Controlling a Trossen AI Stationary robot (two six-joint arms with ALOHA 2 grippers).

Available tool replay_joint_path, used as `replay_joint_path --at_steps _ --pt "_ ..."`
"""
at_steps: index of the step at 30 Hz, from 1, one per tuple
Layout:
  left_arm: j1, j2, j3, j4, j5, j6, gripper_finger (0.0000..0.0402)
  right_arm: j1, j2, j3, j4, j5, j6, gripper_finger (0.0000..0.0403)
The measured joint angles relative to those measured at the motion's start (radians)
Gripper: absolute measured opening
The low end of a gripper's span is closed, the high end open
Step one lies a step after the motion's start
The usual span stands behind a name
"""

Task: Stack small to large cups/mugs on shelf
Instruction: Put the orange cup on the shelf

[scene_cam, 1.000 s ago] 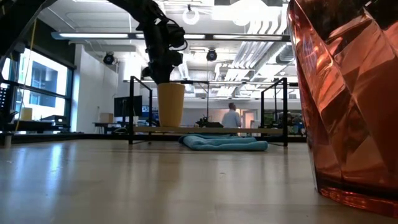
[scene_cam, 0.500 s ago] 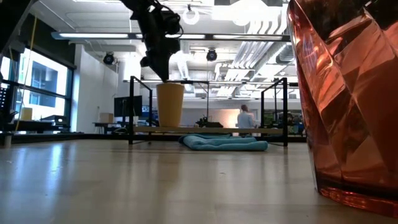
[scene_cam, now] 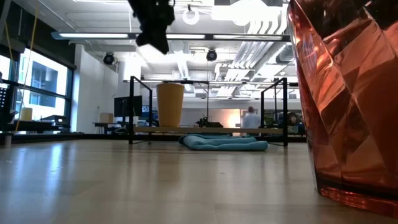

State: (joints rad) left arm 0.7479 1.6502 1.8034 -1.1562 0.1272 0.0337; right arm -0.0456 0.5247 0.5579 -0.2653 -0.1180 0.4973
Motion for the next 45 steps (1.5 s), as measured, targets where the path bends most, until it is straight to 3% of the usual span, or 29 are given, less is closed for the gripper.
replay_joint_path --at_steps 4,10,18,26,36,45 --pt "-0.085 -0.046 0.0 0.0 0.069 -0.041 0.0074 0.0 0.0 0.0 -0.009 -0.09 0.049 0.0071" --pt "-0.288 -0.058 0.001 -0.003 0.106 -0.113 0.0074 0.0 0.007 0.0 -0.041 -0.111 0.062 0.0071" --pt "-0.587 -0.027 0.0 0.02 -0.019 -0.248 0.0074 0.0 0.011 0.0 -0.045 -0.117 -0.006 0.0071" --pt "-0.798 0.018 0.001 0.132 -0.121 -0.415 0.0074 0.0 0.015 0.0 -0.045 -0.181 -0.031 0.0071" --pt "-0.963 0.145 -0.001 0.229 -0.223 -0.587 0.0074 0.0 0.051 0.0 -0.053 -0.178 -0.053 0.0071" --pt "-1.032 0.257 0.0 0.394 -0.218 -0.648 0.0074 0.01 0.073 0.0 -0.059 -0.181 -0.031 0.0071"
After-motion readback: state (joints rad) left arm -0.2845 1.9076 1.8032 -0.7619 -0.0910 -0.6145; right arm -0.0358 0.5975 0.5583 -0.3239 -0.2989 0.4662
